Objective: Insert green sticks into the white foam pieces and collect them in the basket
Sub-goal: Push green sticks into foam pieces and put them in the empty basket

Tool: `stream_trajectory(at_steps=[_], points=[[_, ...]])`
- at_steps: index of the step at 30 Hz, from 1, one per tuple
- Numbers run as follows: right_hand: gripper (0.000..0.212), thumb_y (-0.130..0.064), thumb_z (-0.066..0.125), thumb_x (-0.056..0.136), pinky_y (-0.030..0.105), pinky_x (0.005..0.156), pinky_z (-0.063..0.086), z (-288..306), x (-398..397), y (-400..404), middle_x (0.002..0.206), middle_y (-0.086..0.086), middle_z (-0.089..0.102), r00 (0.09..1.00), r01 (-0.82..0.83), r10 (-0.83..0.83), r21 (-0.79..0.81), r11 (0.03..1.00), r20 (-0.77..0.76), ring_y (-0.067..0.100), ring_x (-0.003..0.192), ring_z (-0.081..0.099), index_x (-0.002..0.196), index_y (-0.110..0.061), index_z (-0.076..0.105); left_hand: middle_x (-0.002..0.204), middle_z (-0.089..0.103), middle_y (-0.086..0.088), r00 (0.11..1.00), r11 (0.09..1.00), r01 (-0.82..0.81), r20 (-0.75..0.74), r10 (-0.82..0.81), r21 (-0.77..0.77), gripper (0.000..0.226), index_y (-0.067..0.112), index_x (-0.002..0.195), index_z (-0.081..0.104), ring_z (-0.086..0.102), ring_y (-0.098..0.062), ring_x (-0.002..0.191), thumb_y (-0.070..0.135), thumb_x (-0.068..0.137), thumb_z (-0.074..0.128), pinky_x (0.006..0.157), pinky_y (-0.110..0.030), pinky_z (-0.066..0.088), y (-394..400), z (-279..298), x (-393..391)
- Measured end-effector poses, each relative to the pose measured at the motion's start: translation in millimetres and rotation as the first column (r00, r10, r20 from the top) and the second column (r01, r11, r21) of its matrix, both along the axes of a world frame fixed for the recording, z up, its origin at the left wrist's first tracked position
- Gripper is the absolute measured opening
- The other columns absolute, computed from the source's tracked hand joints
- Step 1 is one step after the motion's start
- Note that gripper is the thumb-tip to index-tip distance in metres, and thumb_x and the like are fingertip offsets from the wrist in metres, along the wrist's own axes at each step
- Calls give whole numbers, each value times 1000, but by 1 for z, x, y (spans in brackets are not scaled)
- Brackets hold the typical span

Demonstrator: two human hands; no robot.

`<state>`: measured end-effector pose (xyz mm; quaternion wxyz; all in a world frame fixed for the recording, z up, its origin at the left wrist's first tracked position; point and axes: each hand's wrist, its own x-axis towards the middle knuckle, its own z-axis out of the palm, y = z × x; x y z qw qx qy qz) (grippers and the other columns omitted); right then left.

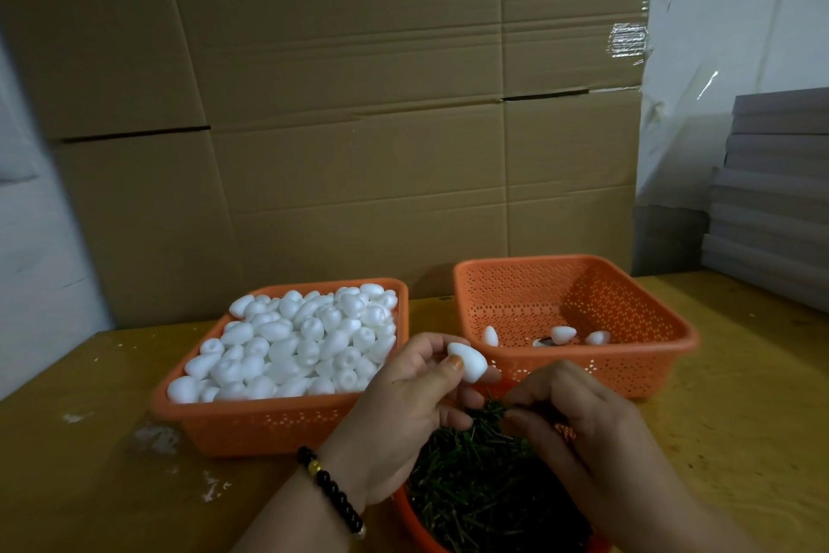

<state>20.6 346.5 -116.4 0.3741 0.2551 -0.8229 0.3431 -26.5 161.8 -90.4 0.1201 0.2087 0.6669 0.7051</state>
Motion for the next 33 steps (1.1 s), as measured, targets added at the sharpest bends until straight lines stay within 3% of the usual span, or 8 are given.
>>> stream_trajectory(at_steps=[5, 11, 15, 20, 24, 33], points=[[9, -13, 68, 79, 5, 71, 42, -2, 0, -2, 87, -17, 61, 999, 16, -17, -18, 1000, -31, -7, 81, 59, 87, -16, 68, 100, 72, -14, 984, 988, 76, 150, -96, 134, 30, 16, 124, 53, 61, -17, 78, 7, 97, 43, 66, -28, 49, 3, 1, 0], [12, -20, 63, 83, 8, 73, 46, -2, 1, -4, 89, -13, 68, 987, 29, -43, -93, 995, -156, -5, 85, 63, 89, -13, 71, 103, 70, -20, 936, 947, 113, 289, -203, 300, 29, 7, 110, 58, 64, -20, 75, 14, 82, 56, 61, -29, 51, 2, 4, 1], [13, -20, 62, 83, 7, 76, 46, -1, 1, -5, 95, -17, 68, 976, 54, -80, -129, 990, -203, -7, 89, 64, 94, -19, 71, 99, 70, -17, 925, 938, 132, 299, -233, 321, 30, 5, 111, 57, 64, -20, 75, 14, 83, 56, 61, -28, 51, 2, 4, 1], [11, -23, 71, 81, 12, 74, 50, -5, -2, -2, 92, -13, 70, 972, 113, -149, -190, 975, -183, -5, 88, 65, 86, -14, 73, 96, 67, -19, 928, 944, 145, 291, -234, 295, 28, 4, 108, 60, 63, -22, 78, 15, 82, 58, 64, -29, 52, 3, 3, 3], [15, -25, 62, 83, 10, 73, 48, -3, 0, -4, 90, -13, 68, 978, 89, -117, -164, 982, -174, -4, 85, 64, 86, -14, 73, 95, 66, -19, 926, 940, 175, 274, -258, 293, 23, 4, 105, 62, 64, -22, 79, 14, 85, 57, 66, -31, 53, 4, 3, 5], [11, -23, 63, 84, 9, 73, 47, -3, -1, -4, 88, -14, 67, 982, 91, -117, -166, 982, -151, -3, 85, 64, 83, -16, 72, 96, 66, -21, 917, 926, 195, 276, -289, 323, 26, 4, 102, 65, 64, -24, 80, 17, 79, 65, 68, -32, 54, 4, 3, 6]])
